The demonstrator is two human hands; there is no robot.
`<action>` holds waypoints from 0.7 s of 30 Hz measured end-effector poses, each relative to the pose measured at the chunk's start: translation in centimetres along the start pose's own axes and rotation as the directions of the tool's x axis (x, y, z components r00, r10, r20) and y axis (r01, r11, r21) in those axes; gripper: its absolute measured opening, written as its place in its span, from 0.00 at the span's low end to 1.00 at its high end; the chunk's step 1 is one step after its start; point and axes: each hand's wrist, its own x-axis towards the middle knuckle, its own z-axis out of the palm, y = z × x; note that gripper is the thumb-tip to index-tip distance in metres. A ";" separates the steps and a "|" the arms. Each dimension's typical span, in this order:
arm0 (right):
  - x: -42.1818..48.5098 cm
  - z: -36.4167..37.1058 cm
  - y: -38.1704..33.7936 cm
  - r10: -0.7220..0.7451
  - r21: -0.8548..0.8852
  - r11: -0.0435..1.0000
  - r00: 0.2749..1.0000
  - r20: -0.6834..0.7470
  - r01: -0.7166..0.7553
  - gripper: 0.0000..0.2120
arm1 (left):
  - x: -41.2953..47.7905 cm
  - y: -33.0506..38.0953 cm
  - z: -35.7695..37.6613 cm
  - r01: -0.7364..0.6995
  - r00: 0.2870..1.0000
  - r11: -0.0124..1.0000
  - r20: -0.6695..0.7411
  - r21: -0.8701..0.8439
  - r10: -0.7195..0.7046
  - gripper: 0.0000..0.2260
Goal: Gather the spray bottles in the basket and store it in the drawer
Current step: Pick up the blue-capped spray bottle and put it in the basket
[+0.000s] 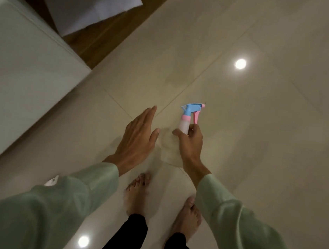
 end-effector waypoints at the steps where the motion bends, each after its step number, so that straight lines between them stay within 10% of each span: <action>1: -1.9 -0.2 -0.9 -0.049 0.004 0.999 0.999 0.011 0.049 0.12 | -1.5 0.0 -1.3 0.017 1.000 1.000 -0.019 -0.021 -0.018 0.27; 21: -43.4 8.3 -6.6 -0.411 -0.151 0.768 0.659 0.630 0.623 0.09 | -45.7 -7.6 -21.1 0.406 0.799 0.896 -0.407 -0.180 -0.443 0.27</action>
